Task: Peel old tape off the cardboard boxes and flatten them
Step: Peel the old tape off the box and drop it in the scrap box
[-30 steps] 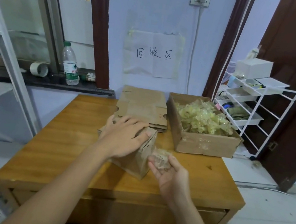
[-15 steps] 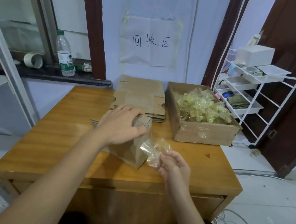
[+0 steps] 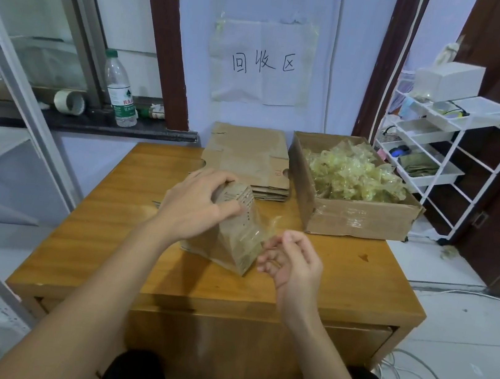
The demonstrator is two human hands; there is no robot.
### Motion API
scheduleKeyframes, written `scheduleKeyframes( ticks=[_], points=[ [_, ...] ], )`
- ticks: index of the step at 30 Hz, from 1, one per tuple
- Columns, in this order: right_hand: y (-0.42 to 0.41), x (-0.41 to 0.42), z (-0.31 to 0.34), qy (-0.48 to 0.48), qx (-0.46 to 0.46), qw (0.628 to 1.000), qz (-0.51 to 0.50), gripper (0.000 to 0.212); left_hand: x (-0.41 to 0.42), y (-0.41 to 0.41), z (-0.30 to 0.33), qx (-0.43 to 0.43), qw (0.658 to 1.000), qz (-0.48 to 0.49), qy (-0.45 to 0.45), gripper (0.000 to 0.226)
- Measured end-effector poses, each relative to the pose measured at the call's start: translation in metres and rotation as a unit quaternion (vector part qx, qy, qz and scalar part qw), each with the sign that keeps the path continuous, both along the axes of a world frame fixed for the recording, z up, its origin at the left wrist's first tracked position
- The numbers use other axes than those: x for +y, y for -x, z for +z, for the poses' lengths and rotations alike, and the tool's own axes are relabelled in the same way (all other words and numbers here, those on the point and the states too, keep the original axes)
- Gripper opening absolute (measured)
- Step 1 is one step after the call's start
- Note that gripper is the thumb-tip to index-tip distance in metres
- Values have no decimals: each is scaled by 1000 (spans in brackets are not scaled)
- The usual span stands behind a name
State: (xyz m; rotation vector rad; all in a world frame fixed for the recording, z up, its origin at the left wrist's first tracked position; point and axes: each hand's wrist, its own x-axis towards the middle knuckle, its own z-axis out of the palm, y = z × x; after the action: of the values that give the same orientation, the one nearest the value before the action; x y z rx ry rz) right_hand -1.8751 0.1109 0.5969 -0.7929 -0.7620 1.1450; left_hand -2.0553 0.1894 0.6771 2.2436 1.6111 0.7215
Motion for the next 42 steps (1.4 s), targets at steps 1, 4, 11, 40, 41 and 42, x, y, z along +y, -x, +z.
scheduleKeyframes(
  ticks=[1,4,11,40,41,42],
  points=[
    [1,1,0,-14,-27,1000,3,22,-1,2,-1,-6,1000,2,-4,57],
    [9,2,2,-26,-71,997,2,20,-5,5,-2,-13,1000,6,-15,57],
    [26,11,2,18,-147,989,2,5,-10,6,-5,-14,999,0,-29,52],
    [52,31,-23,-51,-339,914,-217,22,4,21,-7,-111,993,0,33,55],
    [53,31,-24,-72,-355,903,-230,22,3,21,-7,-112,993,1,35,55],
    [53,32,-24,-96,-377,888,-245,21,3,22,-8,-114,993,2,36,54]
  ],
)
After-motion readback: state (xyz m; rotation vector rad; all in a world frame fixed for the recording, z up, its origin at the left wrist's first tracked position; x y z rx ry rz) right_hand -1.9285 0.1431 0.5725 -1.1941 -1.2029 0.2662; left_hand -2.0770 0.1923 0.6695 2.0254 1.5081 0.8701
